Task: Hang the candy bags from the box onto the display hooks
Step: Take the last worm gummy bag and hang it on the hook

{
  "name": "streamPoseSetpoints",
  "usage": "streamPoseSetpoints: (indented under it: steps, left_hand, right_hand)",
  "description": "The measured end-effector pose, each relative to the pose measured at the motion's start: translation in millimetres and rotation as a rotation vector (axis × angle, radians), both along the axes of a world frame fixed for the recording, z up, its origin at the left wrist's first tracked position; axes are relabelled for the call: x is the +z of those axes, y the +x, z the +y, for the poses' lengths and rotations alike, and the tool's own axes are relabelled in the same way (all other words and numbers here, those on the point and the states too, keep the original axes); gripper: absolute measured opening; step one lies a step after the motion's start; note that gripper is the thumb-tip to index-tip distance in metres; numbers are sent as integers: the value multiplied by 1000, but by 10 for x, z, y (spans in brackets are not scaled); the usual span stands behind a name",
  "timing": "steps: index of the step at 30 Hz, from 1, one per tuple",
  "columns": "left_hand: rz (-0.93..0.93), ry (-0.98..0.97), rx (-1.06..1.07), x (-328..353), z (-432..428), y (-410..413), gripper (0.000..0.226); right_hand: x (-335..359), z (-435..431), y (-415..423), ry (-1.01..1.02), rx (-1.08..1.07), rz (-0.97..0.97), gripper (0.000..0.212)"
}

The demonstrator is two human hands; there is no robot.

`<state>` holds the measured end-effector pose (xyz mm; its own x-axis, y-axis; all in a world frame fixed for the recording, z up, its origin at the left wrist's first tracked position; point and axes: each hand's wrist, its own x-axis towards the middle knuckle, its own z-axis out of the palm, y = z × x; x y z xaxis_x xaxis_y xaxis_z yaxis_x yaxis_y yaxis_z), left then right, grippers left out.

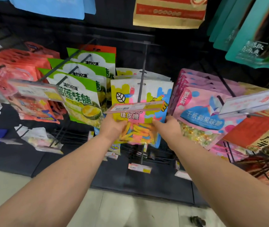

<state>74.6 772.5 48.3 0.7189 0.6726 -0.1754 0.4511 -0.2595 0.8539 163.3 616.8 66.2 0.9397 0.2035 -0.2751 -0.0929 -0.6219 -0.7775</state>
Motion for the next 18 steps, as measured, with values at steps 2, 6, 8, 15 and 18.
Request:
streamPoseSetpoints:
  steps: [2, 6, 8, 15, 18]
  left_hand:
    - [75, 28, 9, -15, 2, -24, 46]
    - [90, 36, 71, 28, -29, -99, 48]
    - [119, 117, 28, 84, -61, -185, 51]
    - [460, 894, -481, 516, -349, -817, 82]
    - [445, 1001, -610, 773, -555, -1089, 84]
  right_hand:
    - [21, -61, -63, -43, 70, -39, 40]
    - [135, -246, -239, -180, 199, -142, 54]
    - [192, -371, -343, -254, 250, -192, 57]
    - [524, -901, -999, -768, 428, -444, 70]
    - [681, -1121, -1381, -824, 366, -408, 72]
